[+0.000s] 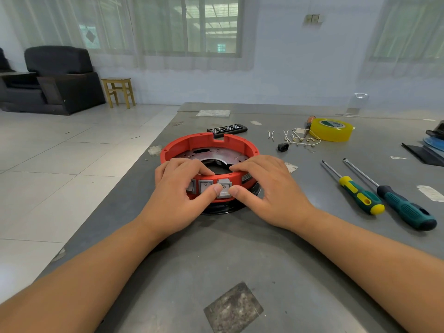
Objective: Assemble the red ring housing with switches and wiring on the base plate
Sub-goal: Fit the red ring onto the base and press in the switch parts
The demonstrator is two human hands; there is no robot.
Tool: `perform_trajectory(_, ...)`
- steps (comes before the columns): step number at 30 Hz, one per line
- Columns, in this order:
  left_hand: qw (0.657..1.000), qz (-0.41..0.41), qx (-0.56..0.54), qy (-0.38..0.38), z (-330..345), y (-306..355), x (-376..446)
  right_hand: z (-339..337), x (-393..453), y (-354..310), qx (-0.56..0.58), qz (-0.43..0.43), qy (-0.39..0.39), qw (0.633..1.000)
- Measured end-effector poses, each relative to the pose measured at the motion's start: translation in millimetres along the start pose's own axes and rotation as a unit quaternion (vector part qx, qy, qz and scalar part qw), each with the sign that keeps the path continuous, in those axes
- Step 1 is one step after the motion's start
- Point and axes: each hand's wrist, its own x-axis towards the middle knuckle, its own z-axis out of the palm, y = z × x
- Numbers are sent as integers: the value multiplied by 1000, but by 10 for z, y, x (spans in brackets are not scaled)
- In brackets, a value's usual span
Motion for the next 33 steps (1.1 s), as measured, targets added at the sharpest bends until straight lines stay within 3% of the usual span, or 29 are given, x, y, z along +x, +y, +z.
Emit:
perform_trajectory(9, 1000, -19, -1, -25, -46, 39, -12, -21, 23, -2, 89, 46, -21, 995)
perform_trajectory(20, 1000, -22, -2, -3, 18, 66, -6, -28, 104, 32, 176, 97, -45, 979)
perform_trajectory(33, 1000, 15, 8, 26, 41, -41, -12, 46, 95, 17, 136, 69, 10, 988)
